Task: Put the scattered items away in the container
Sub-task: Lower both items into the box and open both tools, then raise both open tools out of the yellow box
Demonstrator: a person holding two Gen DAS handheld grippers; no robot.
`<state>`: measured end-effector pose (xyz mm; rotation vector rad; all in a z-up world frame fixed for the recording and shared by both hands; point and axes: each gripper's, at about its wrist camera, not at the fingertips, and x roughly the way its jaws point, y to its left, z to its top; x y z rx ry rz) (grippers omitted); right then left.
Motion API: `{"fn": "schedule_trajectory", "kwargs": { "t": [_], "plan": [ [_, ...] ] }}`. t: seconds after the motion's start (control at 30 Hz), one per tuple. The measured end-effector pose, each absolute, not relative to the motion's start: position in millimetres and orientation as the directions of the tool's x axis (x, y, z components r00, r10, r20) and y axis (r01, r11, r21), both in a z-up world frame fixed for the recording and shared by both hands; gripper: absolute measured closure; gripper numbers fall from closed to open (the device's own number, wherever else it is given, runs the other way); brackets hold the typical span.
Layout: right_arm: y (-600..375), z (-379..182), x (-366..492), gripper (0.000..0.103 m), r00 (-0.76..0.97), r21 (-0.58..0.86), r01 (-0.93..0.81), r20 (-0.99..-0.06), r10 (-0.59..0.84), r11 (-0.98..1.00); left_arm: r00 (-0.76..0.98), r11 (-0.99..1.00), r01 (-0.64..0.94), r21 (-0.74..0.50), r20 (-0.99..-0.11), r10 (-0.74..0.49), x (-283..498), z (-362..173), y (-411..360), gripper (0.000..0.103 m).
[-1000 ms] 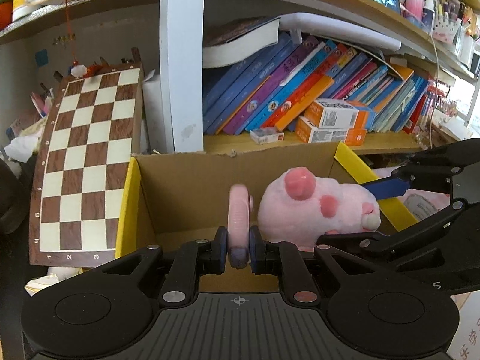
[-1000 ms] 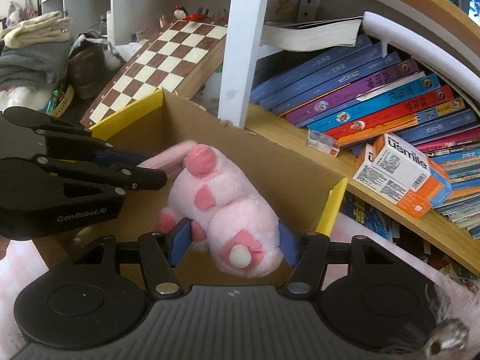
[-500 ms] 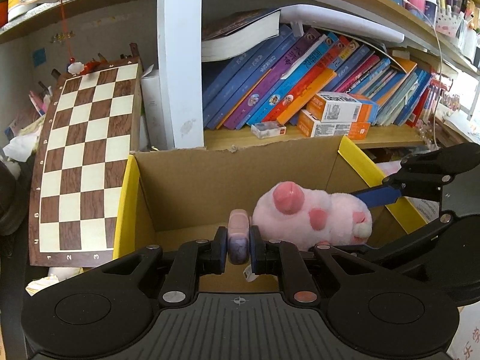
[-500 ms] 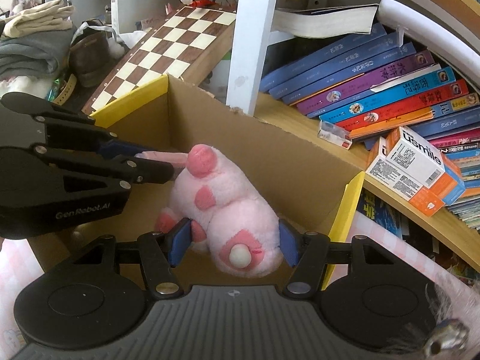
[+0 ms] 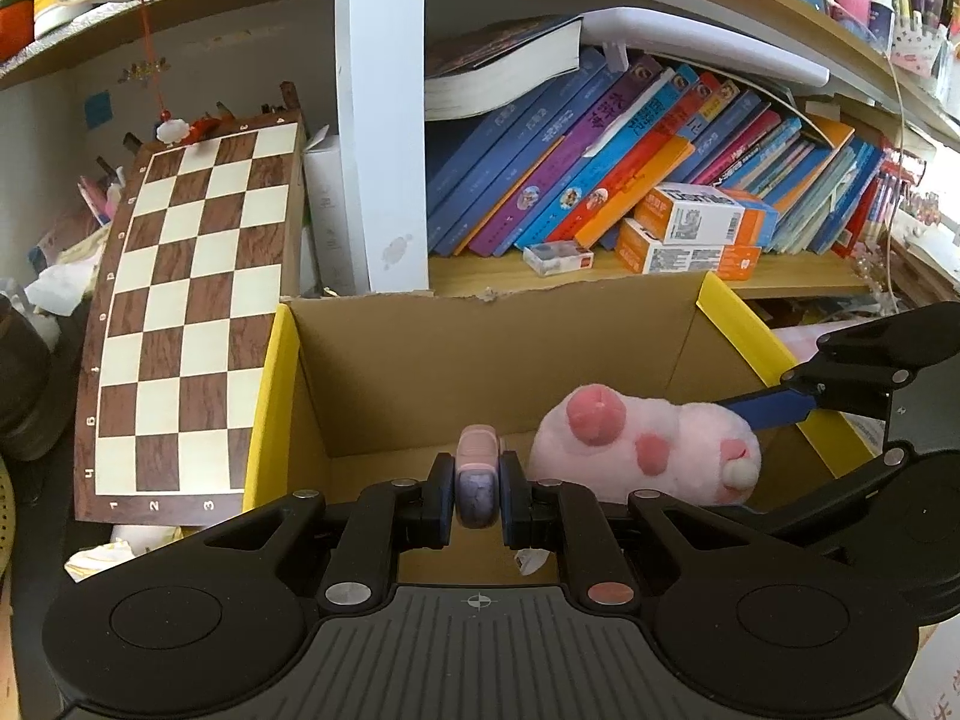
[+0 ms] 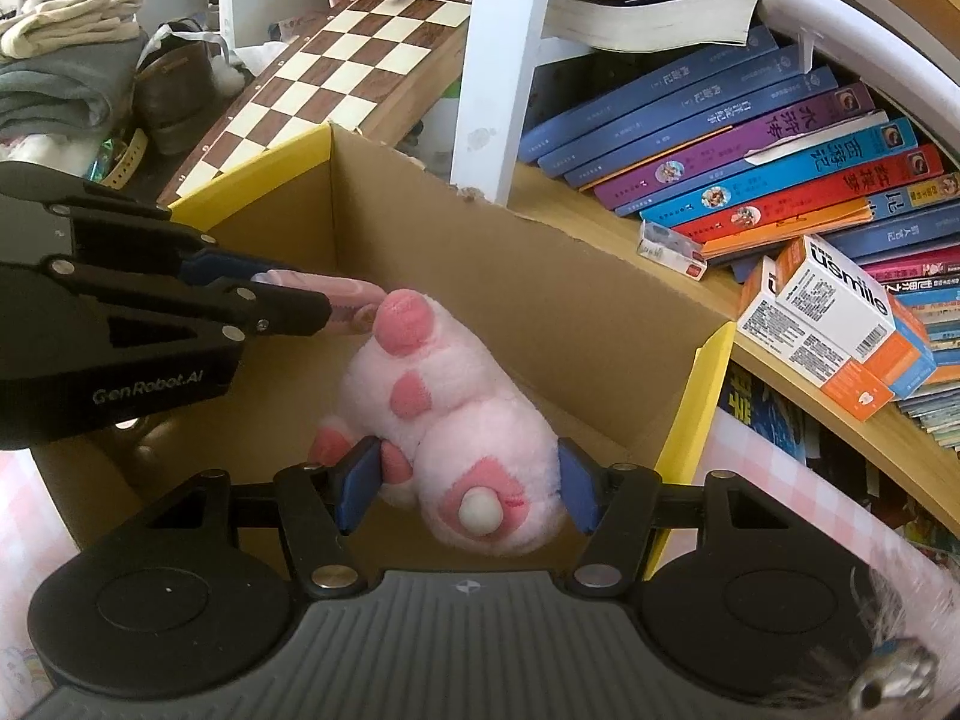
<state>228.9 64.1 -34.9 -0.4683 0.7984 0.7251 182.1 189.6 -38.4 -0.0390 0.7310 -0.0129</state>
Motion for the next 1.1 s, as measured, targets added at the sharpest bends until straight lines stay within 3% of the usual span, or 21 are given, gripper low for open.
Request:
{"fn": "schedule_trajectory", "kwargs": {
  "t": [0.5, 0.6, 0.7, 1.1],
  "plan": [
    [64, -33, 230, 0.041, 0.485, -0.100, -0.730, -0.773, 0.409, 0.677, 0.743, 0.999, -0.012, -0.053, -0.669, -0.026, 181, -38, 190, 0.085],
    [64, -31, 229, 0.037, 0.493, -0.103, -0.728, -0.767, 0.412, 0.678, 0.739, 0.999, -0.011, -0.053, -0.673, -0.028, 182, -39, 189, 0.070],
    [64, -26, 226, 0.021, 0.508, -0.114, -0.725, -0.754, 0.416, 0.679, 0.744, 0.998, -0.017, -0.058, -0.668, -0.026, 180, -37, 188, 0.051],
    [60, -7, 209, 0.017, 0.534, -0.136, -0.730, -0.725, 0.435, 0.670, 0.783, 0.998, -0.034, -0.054, -0.622, -0.007, 162, -19, 188, 0.036]
  ]
}}
